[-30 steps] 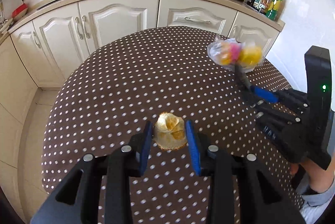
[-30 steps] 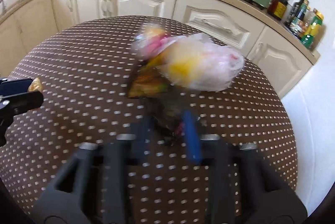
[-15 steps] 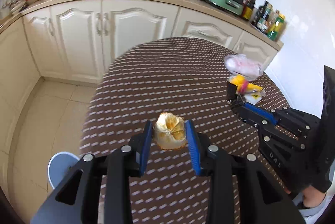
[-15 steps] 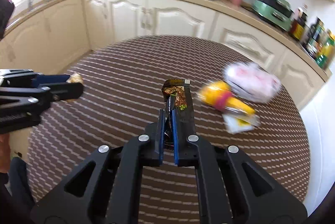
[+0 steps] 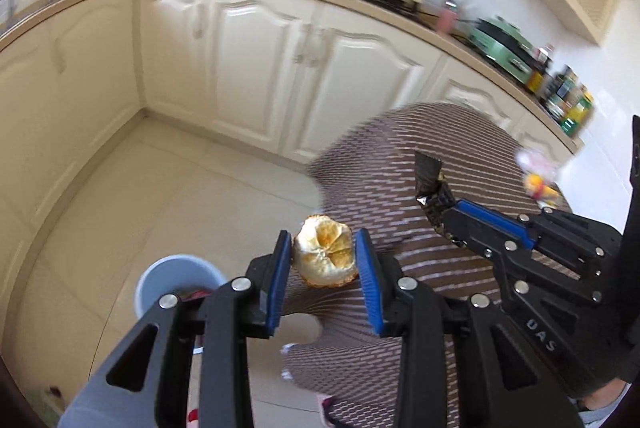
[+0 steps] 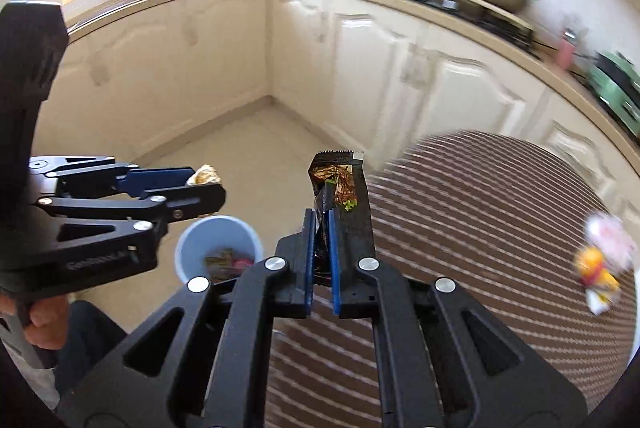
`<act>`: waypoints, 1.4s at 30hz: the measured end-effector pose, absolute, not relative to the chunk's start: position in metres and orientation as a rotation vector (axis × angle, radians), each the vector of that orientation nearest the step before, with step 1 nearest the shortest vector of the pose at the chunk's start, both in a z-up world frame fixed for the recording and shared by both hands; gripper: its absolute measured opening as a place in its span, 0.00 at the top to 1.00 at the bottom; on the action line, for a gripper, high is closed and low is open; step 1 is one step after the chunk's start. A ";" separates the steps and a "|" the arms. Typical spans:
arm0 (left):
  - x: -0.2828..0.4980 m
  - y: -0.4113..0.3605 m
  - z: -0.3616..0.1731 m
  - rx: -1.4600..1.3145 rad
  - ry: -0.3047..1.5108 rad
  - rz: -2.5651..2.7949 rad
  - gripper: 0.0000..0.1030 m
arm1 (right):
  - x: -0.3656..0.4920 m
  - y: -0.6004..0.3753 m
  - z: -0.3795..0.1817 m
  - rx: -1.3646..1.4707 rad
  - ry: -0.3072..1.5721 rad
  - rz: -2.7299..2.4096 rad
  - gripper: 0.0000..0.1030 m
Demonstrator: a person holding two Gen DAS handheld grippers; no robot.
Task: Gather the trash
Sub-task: 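Carry peel and wrapper over the blue bucket and open both tools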
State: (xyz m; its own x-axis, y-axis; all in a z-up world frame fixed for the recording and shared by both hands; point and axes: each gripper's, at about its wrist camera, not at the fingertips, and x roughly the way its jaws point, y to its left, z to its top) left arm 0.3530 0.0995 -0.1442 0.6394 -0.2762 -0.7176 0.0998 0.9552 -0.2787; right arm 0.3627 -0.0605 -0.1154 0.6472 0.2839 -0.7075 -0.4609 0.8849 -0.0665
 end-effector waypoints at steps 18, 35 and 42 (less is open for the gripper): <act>0.375 0.276 -0.317 -0.435 1.017 0.097 0.69 | 0.422 0.143 -0.279 -0.286 1.004 0.641 0.94; 0.400 0.293 -0.378 -0.456 1.067 0.194 0.53 | 0.453 0.161 -0.352 -0.245 1.124 0.617 0.94; 0.393 0.306 -0.377 -0.446 1.067 0.229 0.53 | 0.450 0.171 -0.354 -0.241 1.128 0.631 0.93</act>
